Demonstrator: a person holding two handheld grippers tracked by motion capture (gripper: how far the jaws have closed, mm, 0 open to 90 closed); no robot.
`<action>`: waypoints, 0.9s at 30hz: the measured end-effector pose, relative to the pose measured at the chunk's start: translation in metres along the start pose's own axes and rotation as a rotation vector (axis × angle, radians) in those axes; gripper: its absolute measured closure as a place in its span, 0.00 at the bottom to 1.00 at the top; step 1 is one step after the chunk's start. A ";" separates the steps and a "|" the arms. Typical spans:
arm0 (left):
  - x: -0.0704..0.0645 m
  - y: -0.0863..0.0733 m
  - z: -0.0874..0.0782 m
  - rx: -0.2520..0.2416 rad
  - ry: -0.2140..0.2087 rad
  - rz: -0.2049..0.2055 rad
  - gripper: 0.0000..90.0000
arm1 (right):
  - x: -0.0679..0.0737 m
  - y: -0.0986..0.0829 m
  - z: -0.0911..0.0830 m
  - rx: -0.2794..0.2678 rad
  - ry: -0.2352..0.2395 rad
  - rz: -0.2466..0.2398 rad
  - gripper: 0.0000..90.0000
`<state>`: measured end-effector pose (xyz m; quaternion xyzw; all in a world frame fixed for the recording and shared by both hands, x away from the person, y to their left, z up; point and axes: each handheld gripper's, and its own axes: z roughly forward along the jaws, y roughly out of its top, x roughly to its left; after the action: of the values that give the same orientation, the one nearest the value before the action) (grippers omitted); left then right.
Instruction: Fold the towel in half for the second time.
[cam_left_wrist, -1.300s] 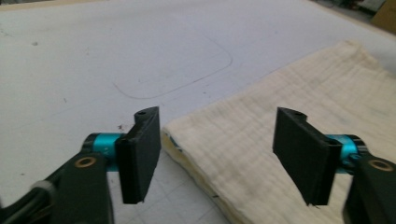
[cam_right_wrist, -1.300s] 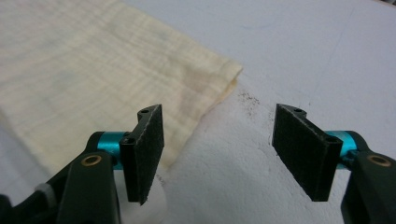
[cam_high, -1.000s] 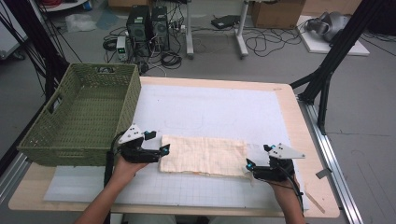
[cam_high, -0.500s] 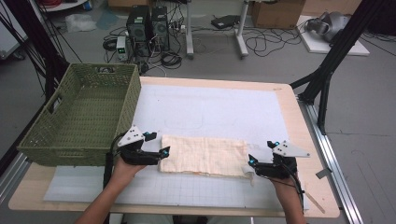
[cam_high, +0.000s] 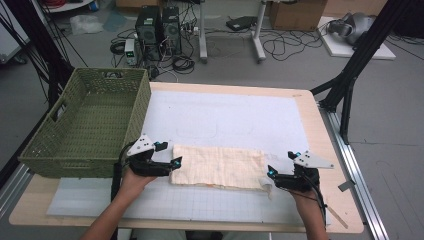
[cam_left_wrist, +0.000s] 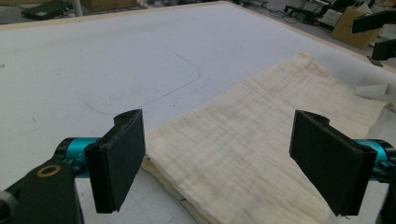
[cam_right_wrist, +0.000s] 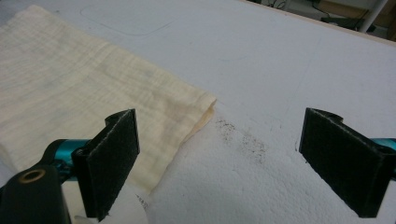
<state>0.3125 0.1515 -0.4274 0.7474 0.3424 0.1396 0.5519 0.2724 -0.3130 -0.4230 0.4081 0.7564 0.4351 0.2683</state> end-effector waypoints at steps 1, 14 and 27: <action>0.001 0.000 0.000 0.003 -0.006 -0.006 0.21 | 0.000 0.000 0.001 -0.001 0.000 -0.001 0.13; 0.005 0.002 0.001 0.005 -0.001 -0.026 0.22 | 0.000 -0.004 0.001 0.018 0.013 -0.005 0.13; 0.012 0.011 0.012 0.034 0.045 -0.032 0.24 | 0.001 -0.003 0.006 0.014 0.050 -0.005 0.13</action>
<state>0.3325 0.1493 -0.4233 0.7478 0.3692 0.1417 0.5332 0.2754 -0.3102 -0.4285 0.3971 0.7670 0.4390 0.2476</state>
